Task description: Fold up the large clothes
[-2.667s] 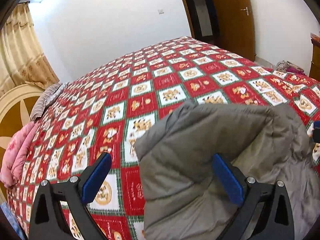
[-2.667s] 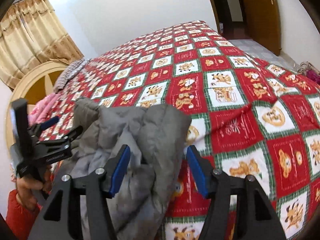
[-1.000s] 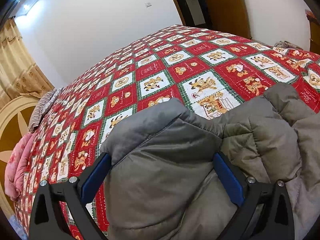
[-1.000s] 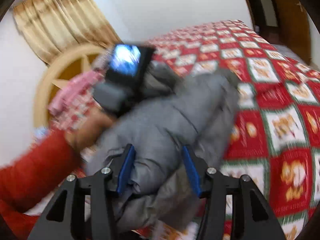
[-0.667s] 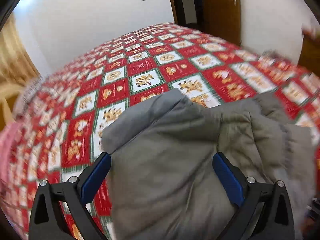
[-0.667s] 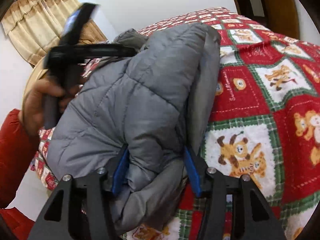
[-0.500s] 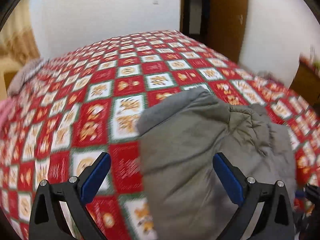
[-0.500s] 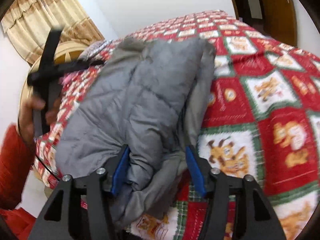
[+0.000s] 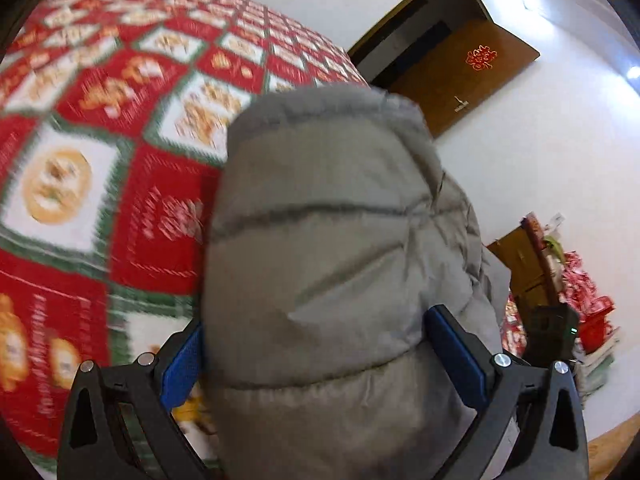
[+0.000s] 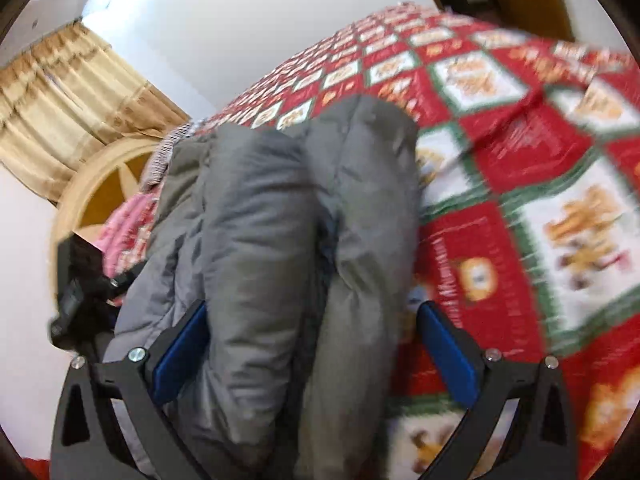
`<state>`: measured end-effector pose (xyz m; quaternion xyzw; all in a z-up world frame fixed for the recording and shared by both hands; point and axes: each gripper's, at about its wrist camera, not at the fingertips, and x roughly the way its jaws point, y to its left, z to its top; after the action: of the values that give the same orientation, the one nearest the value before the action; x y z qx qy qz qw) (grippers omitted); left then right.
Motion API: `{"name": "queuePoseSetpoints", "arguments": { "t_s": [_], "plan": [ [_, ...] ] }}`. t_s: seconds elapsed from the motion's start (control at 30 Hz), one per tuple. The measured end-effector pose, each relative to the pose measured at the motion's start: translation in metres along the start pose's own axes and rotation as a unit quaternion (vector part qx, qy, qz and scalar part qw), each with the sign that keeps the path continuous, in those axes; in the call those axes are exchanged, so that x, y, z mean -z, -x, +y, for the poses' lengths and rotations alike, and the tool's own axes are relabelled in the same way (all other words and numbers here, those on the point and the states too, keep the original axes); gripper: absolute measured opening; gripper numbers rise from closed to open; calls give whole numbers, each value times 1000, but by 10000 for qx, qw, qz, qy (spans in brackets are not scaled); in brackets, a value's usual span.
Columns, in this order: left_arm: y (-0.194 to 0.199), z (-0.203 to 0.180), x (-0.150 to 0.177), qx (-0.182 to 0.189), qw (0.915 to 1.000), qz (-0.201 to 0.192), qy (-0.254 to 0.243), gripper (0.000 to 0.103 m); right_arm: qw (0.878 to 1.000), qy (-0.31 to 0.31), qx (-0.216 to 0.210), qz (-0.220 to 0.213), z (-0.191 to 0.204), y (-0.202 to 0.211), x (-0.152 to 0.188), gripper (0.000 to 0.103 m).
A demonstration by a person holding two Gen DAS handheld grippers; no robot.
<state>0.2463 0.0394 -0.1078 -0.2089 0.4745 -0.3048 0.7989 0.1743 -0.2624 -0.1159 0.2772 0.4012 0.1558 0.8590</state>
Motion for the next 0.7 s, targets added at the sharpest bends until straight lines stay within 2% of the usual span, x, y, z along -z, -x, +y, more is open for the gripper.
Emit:
{"name": "queuePoseSetpoints", "arguments": {
  "t_s": [0.13, 0.3, 0.37, 0.43, 0.53, 0.63, 0.7],
  "plan": [
    [-10, 5, -3, 276, 9996, -7, 64, 102, 9993, 372, -1, -26, 10, -12, 1, 103],
    [-19, -10, 1, 100, 9988, -63, -479, 101, 9973, 714, 162, 87, 28, -27, 5, 100],
    [-14, -11, 7, 58, 9986, -121, -514, 91, 9957, 857, 290, 187, 38, -26, 8, 81],
    [-8, -14, 13, 61, 9985, -166, -514, 76, 9968, 736, 15, 320, 42, -22, 15, 60],
    [3, -24, 28, 15, 9984, -236, -521, 69, 9975, 648, 23, 286, 46, -7, 30, 51],
    [18, -36, 42, 73, 9983, -315, -483, 67, 9981, 583, -48, 185, 51, 13, 41, 40],
    [29, -44, 46, 235, 9980, -356, -458, 67, 9980, 615, -69, 88, 53, 27, 44, 38]
  ]
}}
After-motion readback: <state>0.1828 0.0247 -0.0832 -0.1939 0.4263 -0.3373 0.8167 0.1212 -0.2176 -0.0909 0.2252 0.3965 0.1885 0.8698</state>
